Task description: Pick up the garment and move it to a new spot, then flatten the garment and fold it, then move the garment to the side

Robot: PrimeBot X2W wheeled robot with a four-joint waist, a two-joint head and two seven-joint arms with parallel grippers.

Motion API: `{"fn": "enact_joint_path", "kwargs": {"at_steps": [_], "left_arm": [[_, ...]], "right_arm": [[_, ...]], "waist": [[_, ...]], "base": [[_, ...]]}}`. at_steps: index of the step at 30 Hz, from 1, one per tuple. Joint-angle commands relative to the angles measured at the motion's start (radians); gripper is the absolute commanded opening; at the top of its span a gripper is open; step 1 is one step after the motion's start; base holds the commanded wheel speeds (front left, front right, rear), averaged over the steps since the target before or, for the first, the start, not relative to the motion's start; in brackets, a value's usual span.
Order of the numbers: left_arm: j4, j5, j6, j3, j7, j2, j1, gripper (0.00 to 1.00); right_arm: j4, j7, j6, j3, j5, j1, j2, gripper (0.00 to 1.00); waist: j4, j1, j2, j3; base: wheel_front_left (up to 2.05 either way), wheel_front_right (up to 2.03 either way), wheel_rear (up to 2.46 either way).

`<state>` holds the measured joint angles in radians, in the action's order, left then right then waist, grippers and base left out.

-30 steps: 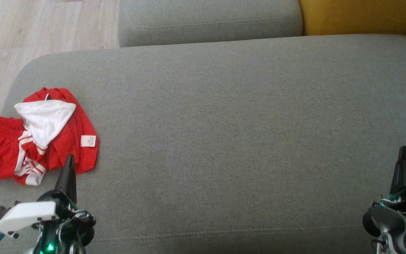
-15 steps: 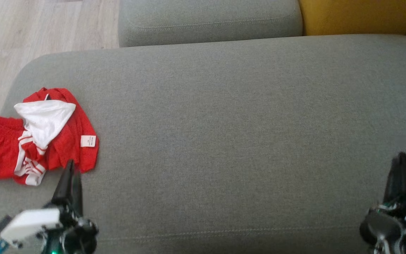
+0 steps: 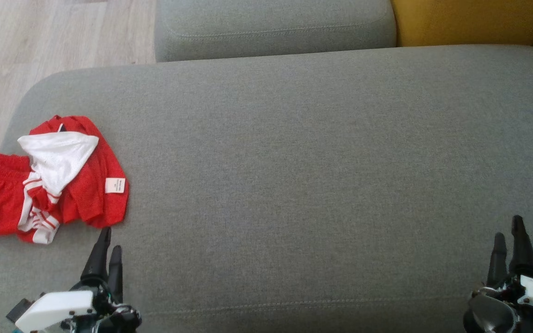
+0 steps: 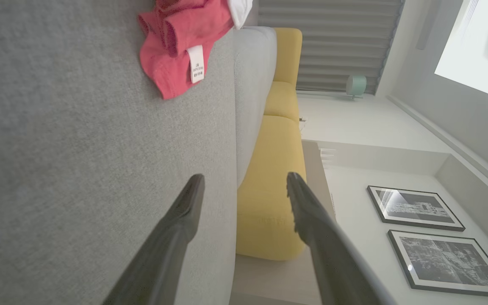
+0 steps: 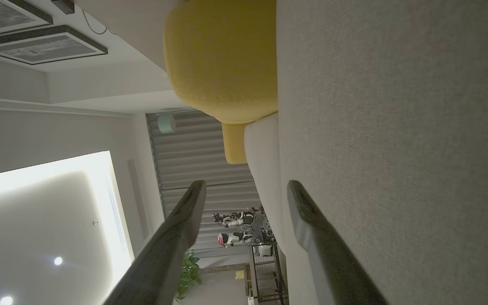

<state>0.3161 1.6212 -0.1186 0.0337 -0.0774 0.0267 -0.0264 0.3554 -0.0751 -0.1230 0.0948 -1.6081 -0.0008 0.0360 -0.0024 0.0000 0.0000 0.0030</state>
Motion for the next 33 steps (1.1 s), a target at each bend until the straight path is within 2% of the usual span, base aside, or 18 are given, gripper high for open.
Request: {"fn": "enact_joint_path", "kwargs": {"at_steps": [1,8,22,33], "left_arm": [[-0.047,-0.011,-0.004,-0.006,0.009,0.009,0.041,1.00],[-0.066,-0.072,-0.005,-0.024,0.034,0.018,0.039,1.00],[-0.098,-0.394,0.019,-0.044,0.075,0.012,0.031,1.00],[-0.180,-0.562,0.054,-0.079,0.107,0.013,0.025,1.00]], "right_arm": [[-0.041,0.011,-0.001,-0.011,0.020,-0.036,0.007,1.00],[-0.057,0.031,-0.001,-0.028,0.115,-0.036,0.008,1.00],[-0.097,0.072,-0.002,-0.059,0.402,-0.024,0.009,1.00],[-0.167,0.104,-0.003,-0.109,0.586,-0.014,0.009,1.00]], "waist": [[-0.001,0.0000,0.0000,0.000],[-0.004,0.0000,0.0000,-0.001],[-0.003,0.0000,0.0000,-0.005],[0.001,0.0000,0.0000,-0.007]], "base": [[0.00,0.00,0.00],[0.00,0.00,0.00],[0.00,0.00,0.00],[0.00,0.00,0.00]]}}
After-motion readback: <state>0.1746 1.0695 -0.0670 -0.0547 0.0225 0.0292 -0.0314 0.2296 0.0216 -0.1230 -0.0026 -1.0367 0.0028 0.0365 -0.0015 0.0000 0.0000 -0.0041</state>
